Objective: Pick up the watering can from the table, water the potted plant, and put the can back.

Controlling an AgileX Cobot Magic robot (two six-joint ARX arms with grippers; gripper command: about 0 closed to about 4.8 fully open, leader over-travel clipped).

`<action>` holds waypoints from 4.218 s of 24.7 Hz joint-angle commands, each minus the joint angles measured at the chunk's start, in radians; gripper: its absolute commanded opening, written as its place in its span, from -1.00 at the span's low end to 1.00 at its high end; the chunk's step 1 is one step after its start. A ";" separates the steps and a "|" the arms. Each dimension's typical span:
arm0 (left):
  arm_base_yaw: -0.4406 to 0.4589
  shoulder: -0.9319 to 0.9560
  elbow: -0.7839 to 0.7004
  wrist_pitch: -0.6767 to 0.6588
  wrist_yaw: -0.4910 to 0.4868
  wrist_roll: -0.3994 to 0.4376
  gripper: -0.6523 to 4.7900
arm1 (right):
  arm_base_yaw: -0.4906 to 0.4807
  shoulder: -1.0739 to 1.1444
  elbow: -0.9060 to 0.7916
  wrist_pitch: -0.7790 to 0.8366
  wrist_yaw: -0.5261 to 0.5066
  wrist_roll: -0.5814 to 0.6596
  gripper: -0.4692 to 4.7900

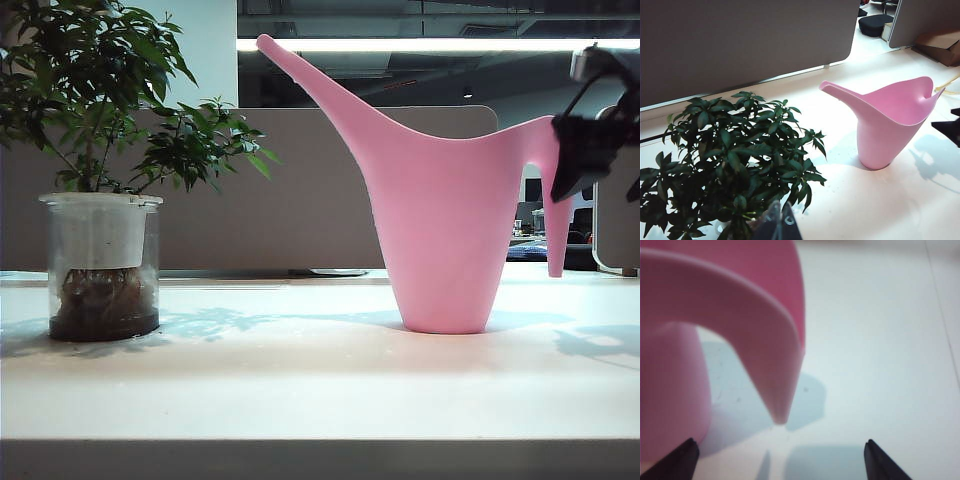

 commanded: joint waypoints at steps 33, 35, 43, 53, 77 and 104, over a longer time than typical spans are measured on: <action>0.001 -0.002 0.005 0.009 -0.029 0.001 -0.78 | -0.007 0.242 0.004 0.519 -0.002 -0.027 -0.18; 0.001 -0.002 0.005 0.009 -0.029 0.000 -0.78 | -0.007 0.242 0.004 0.519 -0.002 -0.034 -0.18; 0.001 -0.002 0.005 0.009 -0.027 0.000 -0.78 | -0.006 0.225 0.005 0.606 -0.001 -0.034 -0.18; 0.001 -0.002 0.005 -0.002 -0.026 0.000 -0.78 | 0.003 0.100 0.051 0.653 0.056 -0.161 -0.19; 0.001 -0.002 0.005 -0.035 -0.020 0.001 -0.78 | 0.198 0.054 0.335 0.567 0.077 -0.773 -0.19; 0.001 -0.003 0.005 -0.075 -0.018 0.001 -0.78 | 0.303 0.055 0.371 0.655 0.069 -0.980 -0.19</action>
